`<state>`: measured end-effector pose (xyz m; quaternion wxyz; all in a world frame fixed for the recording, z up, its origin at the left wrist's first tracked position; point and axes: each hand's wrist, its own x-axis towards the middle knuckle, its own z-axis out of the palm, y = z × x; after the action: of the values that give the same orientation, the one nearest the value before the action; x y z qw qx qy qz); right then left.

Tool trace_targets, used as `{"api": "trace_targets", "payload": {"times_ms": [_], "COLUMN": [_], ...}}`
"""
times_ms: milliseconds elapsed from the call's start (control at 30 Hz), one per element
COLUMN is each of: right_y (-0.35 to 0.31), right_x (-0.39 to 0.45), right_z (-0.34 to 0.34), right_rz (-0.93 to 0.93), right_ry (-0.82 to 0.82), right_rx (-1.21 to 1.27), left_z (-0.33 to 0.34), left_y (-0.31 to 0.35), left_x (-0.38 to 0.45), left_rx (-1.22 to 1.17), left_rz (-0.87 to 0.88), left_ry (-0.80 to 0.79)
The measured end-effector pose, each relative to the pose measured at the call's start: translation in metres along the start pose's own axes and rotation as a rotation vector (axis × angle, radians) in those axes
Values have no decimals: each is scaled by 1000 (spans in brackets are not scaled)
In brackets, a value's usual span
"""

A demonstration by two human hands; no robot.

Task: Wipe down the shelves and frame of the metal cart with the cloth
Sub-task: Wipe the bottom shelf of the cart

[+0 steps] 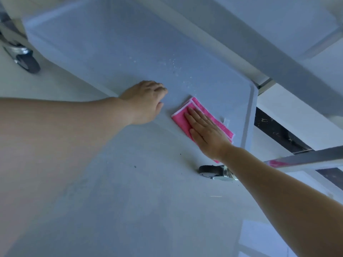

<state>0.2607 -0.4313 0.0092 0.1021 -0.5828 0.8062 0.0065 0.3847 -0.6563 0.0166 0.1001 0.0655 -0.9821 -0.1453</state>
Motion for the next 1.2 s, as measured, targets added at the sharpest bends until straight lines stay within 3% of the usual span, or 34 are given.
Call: {"api": "trace_targets", "payload": {"times_ms": [133, 400, 600, 767, 967, 1200], "right_y": [12, 42, 63, 92, 129, 167], "right_x": [-16, -18, -11, -2, 20, 53], "right_z": [-1, 6, 3, 5, 0, -10], "right_rz": [39, 206, 348, 495, 680, 754], "right_ry": [-46, 83, 104, 112, 95, 55], "right_rx": [-31, 60, 26, -2, -15, -44], "left_z": [-9, 2, 10, 6, 7, 9], "left_y": [-2, -60, -64, -64, -60, -61], "left_x": [-16, 8, 12, 13, 12, 11], "left_rx": [51, 140, 120, 199, 119, 83], "left_rz": [4, 134, 129, 229, 250, 235], "left_ry": [-18, 126, 114, 96, 65, 74]}}
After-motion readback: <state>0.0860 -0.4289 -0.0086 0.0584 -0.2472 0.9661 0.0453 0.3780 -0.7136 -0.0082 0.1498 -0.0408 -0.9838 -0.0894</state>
